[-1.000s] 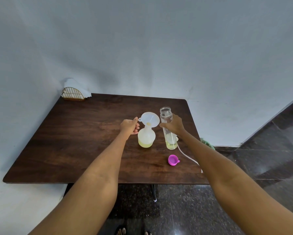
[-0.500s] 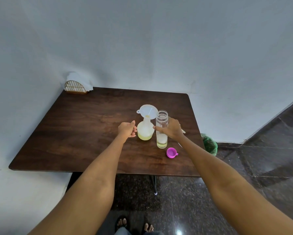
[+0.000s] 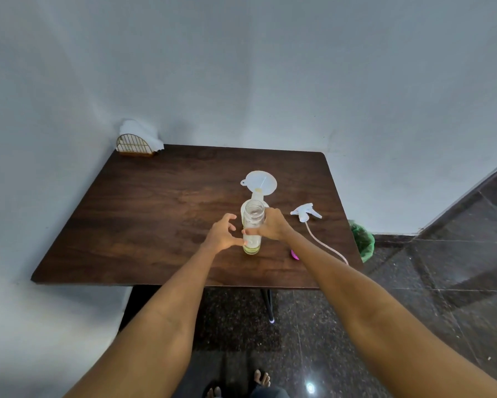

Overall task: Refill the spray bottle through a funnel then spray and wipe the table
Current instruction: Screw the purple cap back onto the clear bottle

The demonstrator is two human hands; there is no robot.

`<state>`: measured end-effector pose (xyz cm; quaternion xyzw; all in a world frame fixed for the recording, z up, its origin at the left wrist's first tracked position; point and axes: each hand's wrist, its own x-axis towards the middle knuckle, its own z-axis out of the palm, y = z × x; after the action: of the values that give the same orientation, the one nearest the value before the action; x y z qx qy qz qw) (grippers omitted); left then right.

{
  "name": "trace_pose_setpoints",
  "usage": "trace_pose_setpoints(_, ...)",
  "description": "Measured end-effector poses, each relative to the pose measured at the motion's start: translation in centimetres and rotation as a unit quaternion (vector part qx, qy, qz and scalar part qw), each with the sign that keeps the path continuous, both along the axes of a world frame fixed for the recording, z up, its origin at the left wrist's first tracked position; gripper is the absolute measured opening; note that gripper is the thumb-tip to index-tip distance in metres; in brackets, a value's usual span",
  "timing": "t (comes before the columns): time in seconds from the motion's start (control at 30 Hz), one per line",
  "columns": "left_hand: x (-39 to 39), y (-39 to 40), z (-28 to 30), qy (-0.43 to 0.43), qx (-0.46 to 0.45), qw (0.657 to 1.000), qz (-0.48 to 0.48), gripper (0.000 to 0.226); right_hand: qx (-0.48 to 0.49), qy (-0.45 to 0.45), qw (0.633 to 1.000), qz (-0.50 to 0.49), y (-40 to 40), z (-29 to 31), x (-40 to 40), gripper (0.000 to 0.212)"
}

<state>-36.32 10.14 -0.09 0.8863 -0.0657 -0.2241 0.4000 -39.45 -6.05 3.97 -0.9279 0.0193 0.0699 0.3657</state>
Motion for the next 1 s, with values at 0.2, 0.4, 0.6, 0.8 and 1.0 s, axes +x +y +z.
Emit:
trace_pose_setpoints(0.2, -0.2, 0.2, -0.7, -0.015, -0.028, 0.999, -0.033, 0.082, 0.049, 0.022, 0.998, -0.014, 2.0, -0.5, -0.2, 0.05)
trace_pose_setpoints(0.4, -0.8, -0.6, -1.9, -0.034, -0.01, 0.998, -0.053, 0.076, 0.035, 0.079, 0.996, -0.034, 0.0, -2.0, -1.2, 0.079)
trace_pose_setpoints(0.6, -1.0, -1.5, -1.3, -0.063, -0.046, 0.997, 0.007, 0.065, -0.071, 0.116, 0.988, -0.069, -4.5, -4.1, -2.3, 0.075)
trace_pose_setpoints(0.8, -0.6, -2.0, -0.7, -0.054, -0.026, 0.998, 0.015, 0.069, -0.368, 0.188, 0.908, 0.065, -6.5, -7.2, -3.3, 0.048)
trace_pose_setpoints(1.0, -0.7, -2.5, -0.8, -0.07, -0.005, 0.997, 0.021, 0.068, -0.446, 0.125, 0.882, 0.085, -6.8, -8.6, -3.3, 0.033)
